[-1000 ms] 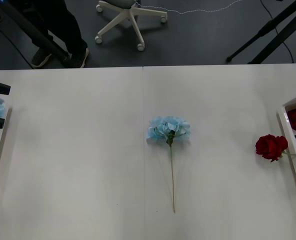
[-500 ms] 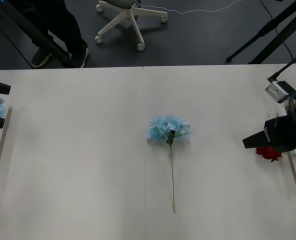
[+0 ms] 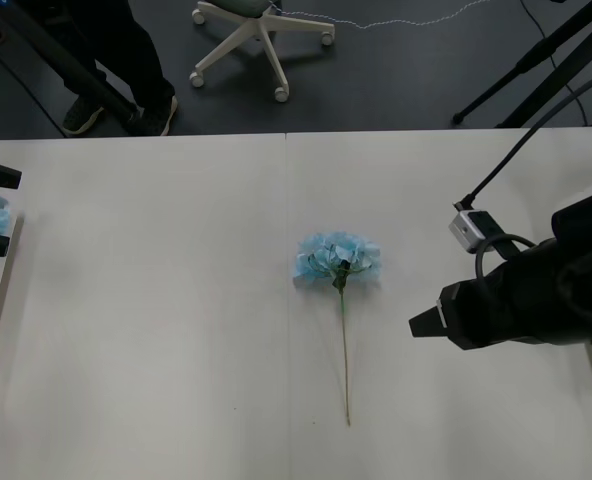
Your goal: Put the red flowers into the right box and the blue flowers into the left box
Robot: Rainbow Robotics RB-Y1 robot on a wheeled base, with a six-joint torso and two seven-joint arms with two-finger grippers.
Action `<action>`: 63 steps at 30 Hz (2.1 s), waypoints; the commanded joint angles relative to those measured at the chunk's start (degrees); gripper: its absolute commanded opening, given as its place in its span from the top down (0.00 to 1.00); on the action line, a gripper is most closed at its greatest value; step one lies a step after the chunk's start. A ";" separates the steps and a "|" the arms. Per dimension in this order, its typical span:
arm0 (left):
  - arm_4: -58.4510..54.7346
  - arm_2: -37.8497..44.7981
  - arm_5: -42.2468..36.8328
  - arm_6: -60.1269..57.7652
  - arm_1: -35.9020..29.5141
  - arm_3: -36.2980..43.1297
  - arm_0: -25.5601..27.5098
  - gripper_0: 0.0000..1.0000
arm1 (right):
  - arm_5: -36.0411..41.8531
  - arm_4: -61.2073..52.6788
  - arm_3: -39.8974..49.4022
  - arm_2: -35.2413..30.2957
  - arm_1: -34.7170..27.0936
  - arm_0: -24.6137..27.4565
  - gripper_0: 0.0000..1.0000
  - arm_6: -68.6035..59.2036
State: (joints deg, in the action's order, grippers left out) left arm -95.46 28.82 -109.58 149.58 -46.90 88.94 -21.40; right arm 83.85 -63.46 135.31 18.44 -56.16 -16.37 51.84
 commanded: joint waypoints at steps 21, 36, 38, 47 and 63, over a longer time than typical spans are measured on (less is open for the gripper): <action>-0.70 -0.17 -0.28 3.70 -2.58 0.70 -1.72 0.00 | 2.81 19.26 -10.07 23.92 12.21 -18.79 0.05 -15.11; -0.70 -0.17 -0.28 3.70 -2.58 0.70 -1.72 0.00 | 3.25 27.61 -20.70 28.76 20.65 -21.07 0.05 -16.07; -0.70 -0.17 -0.28 3.70 -2.58 0.70 -1.72 0.00 | 3.25 28.57 -21.93 29.02 21.62 -21.07 0.05 -15.81; -0.70 -0.17 -0.28 3.70 -2.58 0.70 -1.72 0.00 | 2.90 33.41 -26.77 31.22 25.92 -21.16 0.05 -15.72; -0.70 -0.17 -0.28 3.70 -2.58 0.70 -1.72 0.00 | -2.72 39.56 -35.99 34.82 30.93 -21.16 0.05 -15.99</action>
State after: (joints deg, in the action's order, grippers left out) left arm -95.46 28.81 -109.58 149.58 -46.91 88.94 -21.41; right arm 81.95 -24.80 99.37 51.91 -26.66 -35.50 39.09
